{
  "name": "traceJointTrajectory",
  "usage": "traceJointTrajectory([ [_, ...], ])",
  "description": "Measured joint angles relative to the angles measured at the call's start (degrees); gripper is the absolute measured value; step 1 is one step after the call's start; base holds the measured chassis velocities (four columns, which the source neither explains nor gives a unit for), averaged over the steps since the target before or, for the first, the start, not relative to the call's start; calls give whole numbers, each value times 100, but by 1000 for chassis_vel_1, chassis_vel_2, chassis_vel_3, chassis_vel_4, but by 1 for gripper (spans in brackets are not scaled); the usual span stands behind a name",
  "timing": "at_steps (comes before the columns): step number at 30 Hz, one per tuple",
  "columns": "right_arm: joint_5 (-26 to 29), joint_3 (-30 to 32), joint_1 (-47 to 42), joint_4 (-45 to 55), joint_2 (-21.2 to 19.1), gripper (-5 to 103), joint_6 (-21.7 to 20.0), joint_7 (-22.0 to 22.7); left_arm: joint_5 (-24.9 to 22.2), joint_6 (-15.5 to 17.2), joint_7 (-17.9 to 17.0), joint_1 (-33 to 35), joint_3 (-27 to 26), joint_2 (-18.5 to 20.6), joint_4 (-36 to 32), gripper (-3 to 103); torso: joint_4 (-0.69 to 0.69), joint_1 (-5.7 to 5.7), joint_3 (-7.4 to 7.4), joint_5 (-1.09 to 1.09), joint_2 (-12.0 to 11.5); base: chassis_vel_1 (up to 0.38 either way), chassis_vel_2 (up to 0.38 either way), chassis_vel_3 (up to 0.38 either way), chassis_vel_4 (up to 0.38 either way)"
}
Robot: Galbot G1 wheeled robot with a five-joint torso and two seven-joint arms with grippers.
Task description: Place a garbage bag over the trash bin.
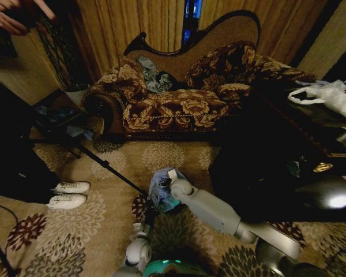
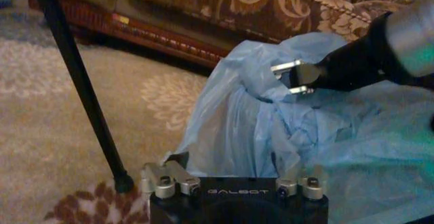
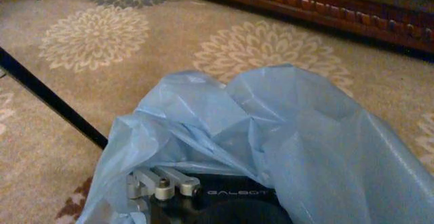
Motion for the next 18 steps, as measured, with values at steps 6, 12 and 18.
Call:
traceJointTrajectory([
  [6,-55,58,-13,-110,27,100,65,-49,197,-235,62,163,-22,56,24,100,1,0,0,-5,0,0,0,0,0],
  [12,-94,92,-71,-124,19,100,76,-75,300,-509,171,398,-142,73,-16,100,2,0,0,-12,0,0,0,0,0],
  [18,-215,164,-134,-192,14,100,126,-148,167,-599,225,656,-242,129,-501,100,3,0,0,-6,0,0,0,0,0],
])
